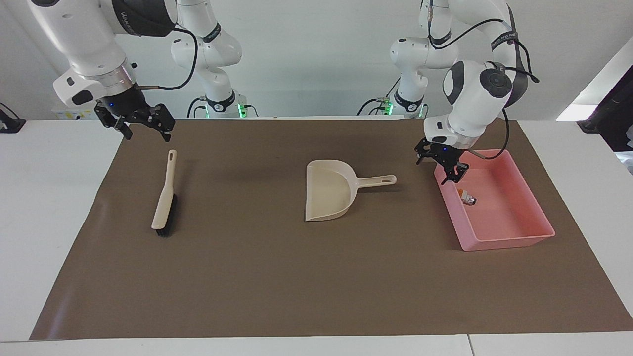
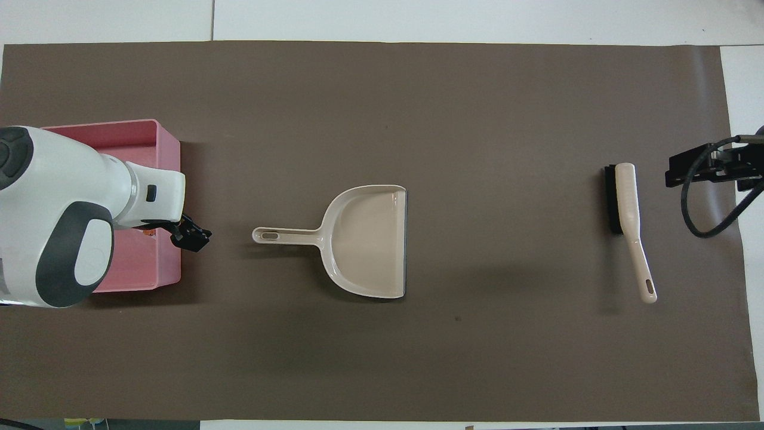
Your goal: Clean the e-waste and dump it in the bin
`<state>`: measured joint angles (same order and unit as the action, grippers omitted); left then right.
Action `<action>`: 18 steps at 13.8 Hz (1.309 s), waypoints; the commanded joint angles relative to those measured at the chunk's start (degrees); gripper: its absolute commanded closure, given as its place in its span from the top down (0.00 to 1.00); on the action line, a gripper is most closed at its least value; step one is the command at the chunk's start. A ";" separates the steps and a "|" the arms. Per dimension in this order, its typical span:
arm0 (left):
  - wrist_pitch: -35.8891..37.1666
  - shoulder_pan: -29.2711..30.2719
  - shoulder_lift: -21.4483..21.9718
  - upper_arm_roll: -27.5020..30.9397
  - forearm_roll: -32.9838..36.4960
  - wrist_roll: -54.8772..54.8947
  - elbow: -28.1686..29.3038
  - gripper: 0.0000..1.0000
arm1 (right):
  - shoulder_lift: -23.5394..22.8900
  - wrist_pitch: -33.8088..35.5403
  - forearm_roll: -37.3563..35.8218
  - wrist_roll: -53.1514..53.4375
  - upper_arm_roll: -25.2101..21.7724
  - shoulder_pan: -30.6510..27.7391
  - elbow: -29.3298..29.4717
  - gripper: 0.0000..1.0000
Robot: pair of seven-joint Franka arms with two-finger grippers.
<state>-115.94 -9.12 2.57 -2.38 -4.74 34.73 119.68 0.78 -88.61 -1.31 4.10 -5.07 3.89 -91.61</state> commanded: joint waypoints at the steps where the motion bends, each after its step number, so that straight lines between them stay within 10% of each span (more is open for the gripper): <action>1: 1.76 2.26 1.74 -0.17 0.79 -15.78 0.81 1.00 | 1.06 -0.07 -0.10 0.21 -0.03 -0.20 -1.12 1.00; 6: 6.85 5.33 2.45 0.26 3.78 -31.83 -6.19 1.00 | 1.06 -0.07 -0.10 0.21 -0.03 -0.20 -1.20 1.00; 14: 30.48 8.85 -4.84 0.44 4.66 -31.57 -32.82 1.00 | 1.06 -0.16 -0.01 0.21 -0.03 -0.20 -1.12 1.00; 18: 33.41 8.15 -1.96 0.27 5.45 -31.65 -30.32 1.00 | 1.06 -0.16 -0.01 0.30 -0.03 -0.29 -1.12 1.00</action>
<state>-84.38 -0.44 -0.07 -1.99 -0.42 4.11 88.75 0.79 -88.61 -1.31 4.10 -5.07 3.89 -91.61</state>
